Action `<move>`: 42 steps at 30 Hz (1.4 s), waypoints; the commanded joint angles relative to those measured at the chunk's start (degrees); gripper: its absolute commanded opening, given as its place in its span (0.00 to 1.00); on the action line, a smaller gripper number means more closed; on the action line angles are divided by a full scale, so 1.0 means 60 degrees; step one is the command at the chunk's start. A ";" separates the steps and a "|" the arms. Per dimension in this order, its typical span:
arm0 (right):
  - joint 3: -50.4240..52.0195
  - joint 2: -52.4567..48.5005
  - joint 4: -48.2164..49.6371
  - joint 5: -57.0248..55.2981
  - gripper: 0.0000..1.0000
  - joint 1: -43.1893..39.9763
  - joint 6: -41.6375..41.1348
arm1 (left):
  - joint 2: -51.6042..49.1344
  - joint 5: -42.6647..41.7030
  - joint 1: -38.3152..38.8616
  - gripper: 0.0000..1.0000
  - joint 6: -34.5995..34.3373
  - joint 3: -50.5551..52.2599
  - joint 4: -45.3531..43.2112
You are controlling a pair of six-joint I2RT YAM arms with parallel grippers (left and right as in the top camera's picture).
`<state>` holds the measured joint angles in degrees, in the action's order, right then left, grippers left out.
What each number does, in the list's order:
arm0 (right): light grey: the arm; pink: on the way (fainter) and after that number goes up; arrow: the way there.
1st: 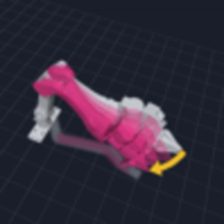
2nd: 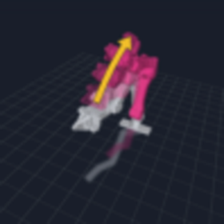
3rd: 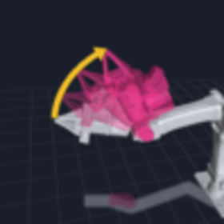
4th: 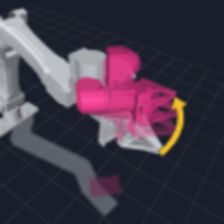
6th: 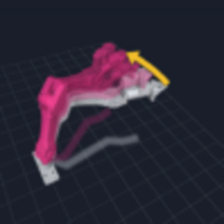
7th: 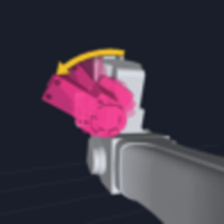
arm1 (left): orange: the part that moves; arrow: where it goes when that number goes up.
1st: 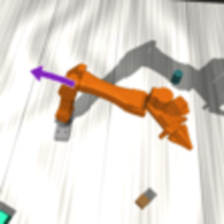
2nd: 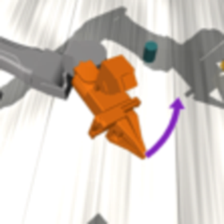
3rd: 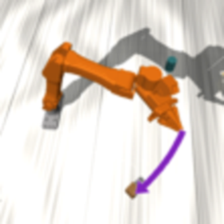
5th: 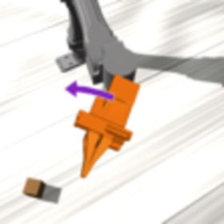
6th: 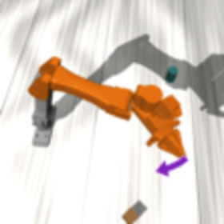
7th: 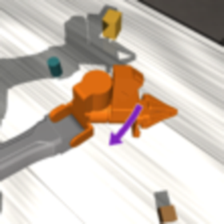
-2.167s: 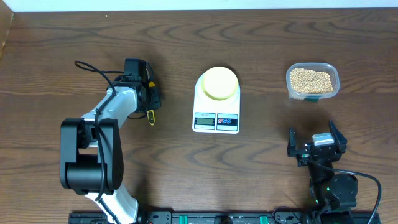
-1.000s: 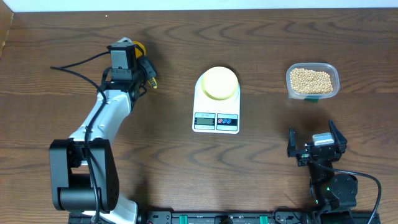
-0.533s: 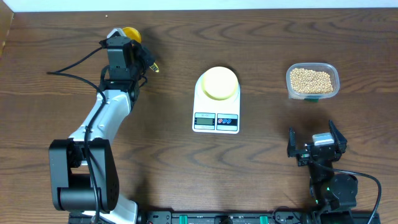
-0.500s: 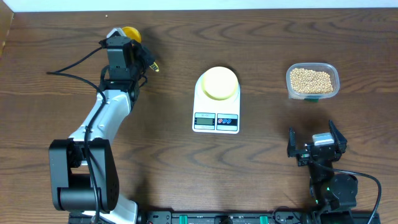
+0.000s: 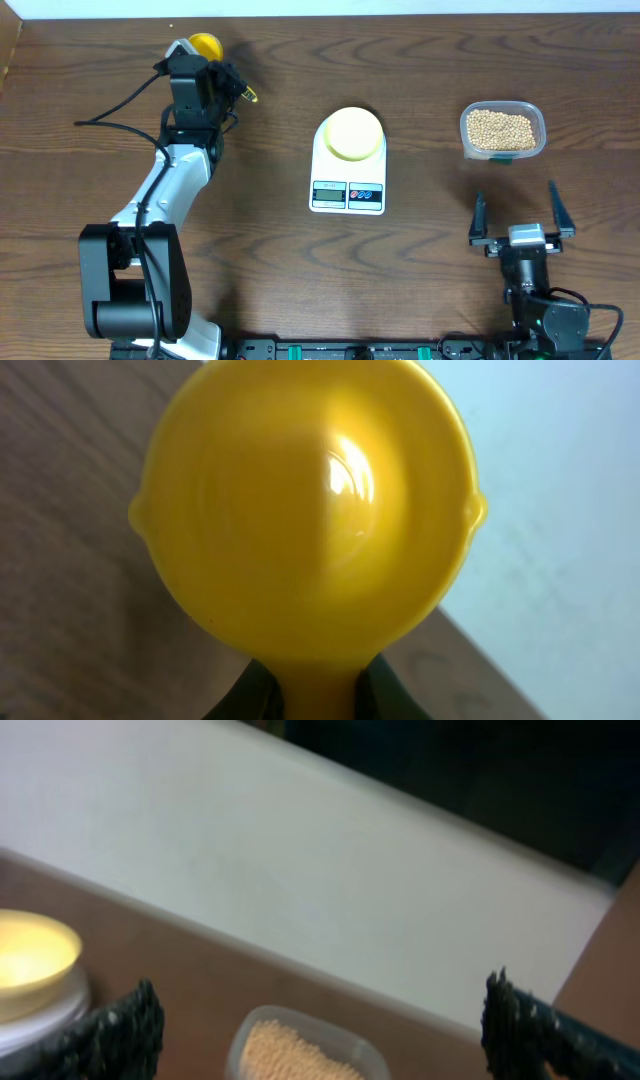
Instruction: Scoop item into bowl and weigh 50g on scale
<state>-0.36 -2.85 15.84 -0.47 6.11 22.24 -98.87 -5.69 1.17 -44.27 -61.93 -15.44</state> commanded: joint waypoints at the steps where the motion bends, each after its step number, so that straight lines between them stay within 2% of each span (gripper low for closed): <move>1: -0.0051 -0.0889 0.1384 0.0109 0.99 -0.0095 0.0732 | 0.0069 -0.0040 -0.0033 0.10 -0.0871 -0.0149 -0.0317; 4: -0.0554 -0.2233 0.2488 0.0109 0.99 -0.0095 0.0736 | 0.0069 -0.0488 -0.0033 0.10 -0.1421 -0.0146 -0.0750; 6: -0.1235 -0.3340 0.2663 0.0142 0.99 -0.0095 0.0739 | 0.0069 -0.0780 -0.0033 0.08 -0.2044 -0.0149 -0.1027; 13: -0.5227 -0.8225 0.2623 0.1519 0.99 -0.0091 0.0736 | 0.0069 -0.0987 -0.0033 0.08 -0.4772 -0.0146 -0.1566; 18: -0.8335 -1.1092 0.1428 0.3421 0.99 -0.0091 0.0605 | 0.0076 -0.1836 -0.0033 0.08 -0.6779 -0.0146 -0.1563; 22: -1.0546 -1.2907 -0.0149 0.4313 0.99 -0.0091 -0.0419 | 0.0076 -0.2681 -0.0033 0.08 -0.7504 -0.0146 -0.1563; 26: -1.1726 -1.4072 -0.1402 0.5253 0.99 -0.0076 -0.0747 | 0.0076 -0.2816 -0.0029 0.08 -0.7679 -0.0146 -0.1555; 29: -1.1737 -1.4480 -0.1421 0.6116 0.99 -0.0058 -0.0743 | 0.0076 -0.2925 -0.0029 0.07 -0.7675 -0.0146 -0.1512; 33: -1.1715 -1.4830 -0.1585 0.6331 0.99 -0.0055 -0.0856 | 0.0076 -0.3275 -0.0011 0.08 -0.7672 -0.0146 -0.1402; 35: -1.1715 -1.4896 -0.1512 0.6659 0.99 -0.0007 -0.1461 | 0.0076 -0.3322 -0.0011 0.08 -0.7672 -0.0146 -0.1246; 40: -1.1715 -1.5027 -0.0692 0.6524 0.99 0.0229 -0.3942 | 0.0076 -0.3741 -0.0011 0.07 -0.7672 -0.0146 -0.1188; 41: -1.1719 -1.5030 -0.0528 0.6262 0.94 0.0273 -0.4521 | 0.0076 -0.3745 -0.0011 0.07 -0.7672 -0.0146 -0.1151; 42: -1.1726 -1.5030 -0.0430 0.5985 0.83 0.0342 -0.4911 | 0.0076 -0.3745 -0.0011 0.07 -0.7672 -0.0146 -0.1151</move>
<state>-69.63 -92.64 12.16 37.50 6.96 5.21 -98.87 -26.11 1.19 -90.19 -61.93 -22.41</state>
